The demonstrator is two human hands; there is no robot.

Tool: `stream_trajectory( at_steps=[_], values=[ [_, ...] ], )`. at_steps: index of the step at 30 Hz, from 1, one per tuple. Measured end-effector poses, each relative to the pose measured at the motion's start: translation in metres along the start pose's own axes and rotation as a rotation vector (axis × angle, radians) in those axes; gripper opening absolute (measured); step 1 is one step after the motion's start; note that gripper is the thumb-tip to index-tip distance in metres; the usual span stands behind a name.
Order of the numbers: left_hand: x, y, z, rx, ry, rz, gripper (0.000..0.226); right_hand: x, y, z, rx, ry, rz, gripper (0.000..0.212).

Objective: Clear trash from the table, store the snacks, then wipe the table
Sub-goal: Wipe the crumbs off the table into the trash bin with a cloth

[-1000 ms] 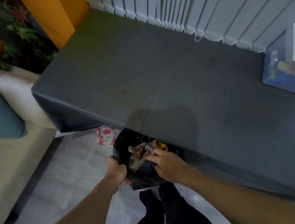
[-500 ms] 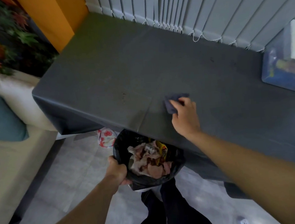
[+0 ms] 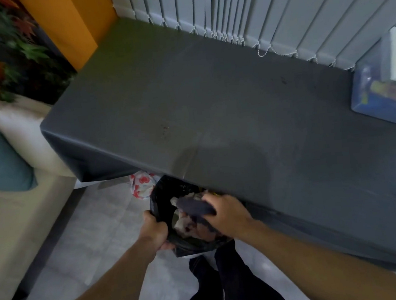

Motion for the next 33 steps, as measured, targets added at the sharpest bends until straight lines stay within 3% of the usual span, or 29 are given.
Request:
stream_trajectory(
  at_steps=[2,3,5,6,8,11,12,17,20,24,27,30,33],
  values=[
    [0.001,0.0,0.0,-0.025,0.004,-0.001,0.031,-0.011,0.003,0.022,-0.006,0.158,-0.043,0.036],
    [0.001,0.0,-0.001,-0.027,0.004,-0.003,0.032,-0.015,0.002,0.029,-0.01,0.176,-0.041,0.037],
    [0.003,0.0,-0.001,-0.026,0.0,-0.001,0.032,-0.022,-0.007,0.041,0.009,0.133,0.012,0.012],
    [0.003,0.0,-0.001,-0.025,0.0,0.001,0.032,-0.025,-0.007,0.045,0.007,0.148,0.046,0.01],
    [0.003,0.001,-0.001,-0.024,0.0,0.003,0.033,-0.029,-0.004,0.061,0.004,0.315,0.038,0.038],
    [0.004,0.002,0.0,-0.045,0.003,0.002,0.033,-0.039,0.006,0.086,0.052,0.634,-0.057,0.048],
    [0.004,0.002,0.001,-0.049,0.005,0.003,0.033,-0.044,0.01,0.089,0.107,0.627,-0.078,0.048],
    [0.002,0.001,-0.001,-0.047,0.01,0.006,0.034,-0.045,0.014,0.054,0.343,0.23,0.004,0.046],
    [0.0,-0.001,-0.001,-0.054,0.025,-0.004,0.034,-0.027,0.007,0.027,0.282,0.127,0.106,0.045],
    [0.0,0.0,-0.002,-0.072,0.031,-0.013,0.034,-0.021,-0.006,0.023,0.089,-0.003,0.24,0.017],
    [0.001,0.001,-0.003,-0.074,0.023,-0.014,0.034,-0.034,-0.009,0.05,0.071,0.137,0.254,0.009],
    [0.001,0.001,-0.002,-0.088,0.017,-0.009,0.036,-0.052,0.005,0.082,0.058,0.447,0.027,0.019],
    [-0.001,0.0,-0.001,-0.085,0.02,-0.005,0.036,-0.056,0.015,0.073,0.137,0.344,-0.05,0.03]
  ],
)
Point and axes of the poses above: each hand's wrist, its own x-axis away from the middle knuckle, its own z-axis out of the back of the hand, y = z × x, the point moved 4 cm from there along -x, towards the middle knuckle, and after that the axes turned 6 degrees about -x, right-handed, at the moved point
